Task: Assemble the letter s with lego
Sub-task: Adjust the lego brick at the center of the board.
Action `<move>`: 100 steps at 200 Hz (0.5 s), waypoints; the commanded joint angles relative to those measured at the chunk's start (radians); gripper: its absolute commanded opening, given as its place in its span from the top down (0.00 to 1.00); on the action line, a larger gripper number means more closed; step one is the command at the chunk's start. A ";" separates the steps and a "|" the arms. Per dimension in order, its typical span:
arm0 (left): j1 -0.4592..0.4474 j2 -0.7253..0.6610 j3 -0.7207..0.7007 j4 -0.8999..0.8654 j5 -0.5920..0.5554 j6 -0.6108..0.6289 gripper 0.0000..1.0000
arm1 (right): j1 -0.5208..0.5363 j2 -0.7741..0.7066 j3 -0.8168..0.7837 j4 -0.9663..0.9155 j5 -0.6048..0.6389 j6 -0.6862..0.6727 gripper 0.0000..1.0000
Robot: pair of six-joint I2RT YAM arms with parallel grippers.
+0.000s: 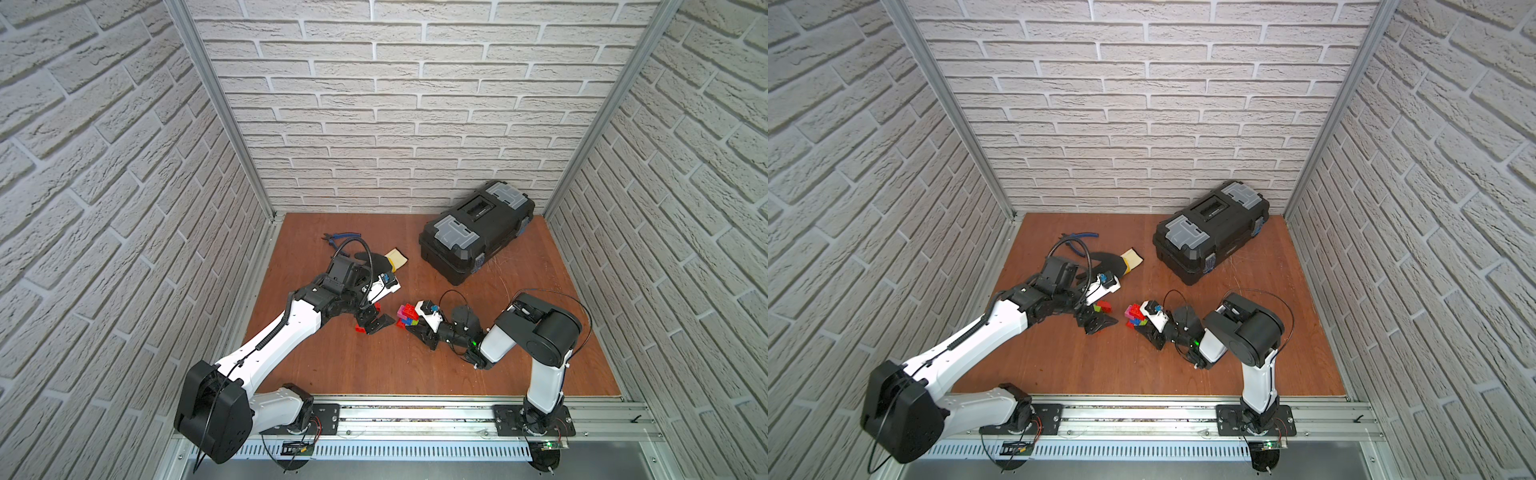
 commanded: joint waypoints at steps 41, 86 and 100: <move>0.038 -0.050 0.004 -0.004 0.019 -0.029 0.02 | 0.006 -0.202 0.006 -0.174 -0.110 0.256 0.67; 0.078 -0.069 -0.003 0.013 0.040 -0.070 0.02 | -0.011 -0.303 0.089 -0.503 -0.236 0.465 0.66; 0.089 -0.071 -0.005 0.023 0.058 -0.081 0.02 | -0.035 -0.290 0.098 -0.492 -0.286 0.538 0.66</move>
